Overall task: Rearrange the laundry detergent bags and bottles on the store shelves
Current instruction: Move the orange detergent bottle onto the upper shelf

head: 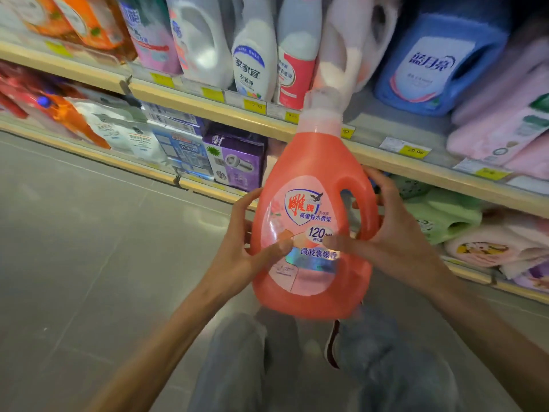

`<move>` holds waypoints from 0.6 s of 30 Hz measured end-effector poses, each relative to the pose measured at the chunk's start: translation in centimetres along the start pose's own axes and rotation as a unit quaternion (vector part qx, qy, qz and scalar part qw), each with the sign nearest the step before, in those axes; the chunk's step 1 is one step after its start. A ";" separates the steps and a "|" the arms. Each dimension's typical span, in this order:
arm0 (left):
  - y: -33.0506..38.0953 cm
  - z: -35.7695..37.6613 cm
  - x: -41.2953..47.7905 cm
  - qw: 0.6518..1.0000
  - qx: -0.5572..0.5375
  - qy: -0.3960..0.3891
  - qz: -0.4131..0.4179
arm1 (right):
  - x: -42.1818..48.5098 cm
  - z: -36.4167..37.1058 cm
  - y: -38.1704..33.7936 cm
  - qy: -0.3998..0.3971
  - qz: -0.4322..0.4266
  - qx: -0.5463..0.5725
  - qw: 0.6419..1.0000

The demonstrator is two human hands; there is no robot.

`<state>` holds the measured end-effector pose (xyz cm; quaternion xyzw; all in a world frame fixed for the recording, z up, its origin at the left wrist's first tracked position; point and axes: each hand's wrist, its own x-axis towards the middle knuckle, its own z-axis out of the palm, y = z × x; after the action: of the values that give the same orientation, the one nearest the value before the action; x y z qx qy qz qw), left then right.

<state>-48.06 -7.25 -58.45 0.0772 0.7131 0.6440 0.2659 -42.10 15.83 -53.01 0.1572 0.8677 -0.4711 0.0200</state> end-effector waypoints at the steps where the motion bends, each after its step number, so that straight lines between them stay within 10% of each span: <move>1: 1.7 -0.6 -1.0 1.000 0.008 -0.001 -0.009 | -0.7 -0.6 -1.7 -0.005 -0.003 -0.002 1.000; 18: 33.9 -9.2 -17.7 0.998 0.047 0.041 0.011 | -11.0 -12.3 -33.6 -0.016 -0.046 0.063 0.997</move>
<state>-45.33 -17.97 -20.74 0.0708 0.7521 0.6151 0.2256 -40.05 6.15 -16.87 0.1108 0.8421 -0.5279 0.0023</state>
